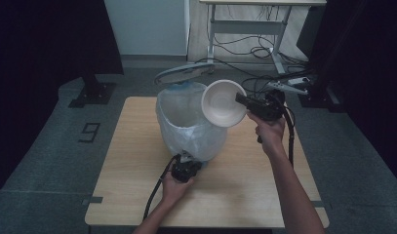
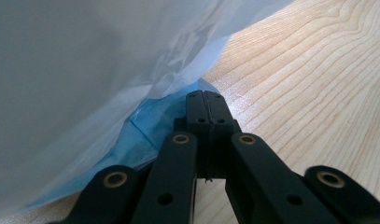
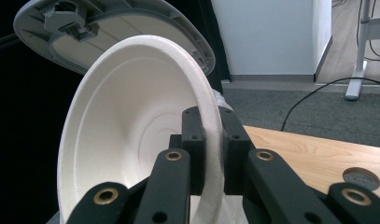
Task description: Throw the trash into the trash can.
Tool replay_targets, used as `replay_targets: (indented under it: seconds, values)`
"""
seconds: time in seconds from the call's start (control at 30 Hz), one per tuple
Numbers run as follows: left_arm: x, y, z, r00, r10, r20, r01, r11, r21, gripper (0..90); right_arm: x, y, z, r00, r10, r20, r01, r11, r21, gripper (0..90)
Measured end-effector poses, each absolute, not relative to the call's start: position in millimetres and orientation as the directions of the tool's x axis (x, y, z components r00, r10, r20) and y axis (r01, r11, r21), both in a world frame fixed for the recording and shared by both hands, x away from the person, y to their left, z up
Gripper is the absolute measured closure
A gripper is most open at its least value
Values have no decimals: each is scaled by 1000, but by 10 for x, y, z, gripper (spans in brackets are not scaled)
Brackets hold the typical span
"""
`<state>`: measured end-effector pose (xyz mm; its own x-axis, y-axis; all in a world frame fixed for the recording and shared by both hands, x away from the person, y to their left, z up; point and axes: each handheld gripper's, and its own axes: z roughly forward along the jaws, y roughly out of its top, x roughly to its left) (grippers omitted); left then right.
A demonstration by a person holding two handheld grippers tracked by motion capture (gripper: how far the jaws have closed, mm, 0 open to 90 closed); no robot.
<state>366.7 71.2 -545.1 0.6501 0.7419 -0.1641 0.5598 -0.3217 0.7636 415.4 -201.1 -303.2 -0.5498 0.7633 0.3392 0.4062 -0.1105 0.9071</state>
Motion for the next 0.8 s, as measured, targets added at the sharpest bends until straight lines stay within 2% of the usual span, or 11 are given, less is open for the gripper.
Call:
replay_targets:
  seconds: [0.8]
  values:
    - [3668, 714, -5452, 652, 741, -162, 558, -324, 764, 900, 4325, -1713, -2993, -573, 744, 344, 418, -95, 903, 825]
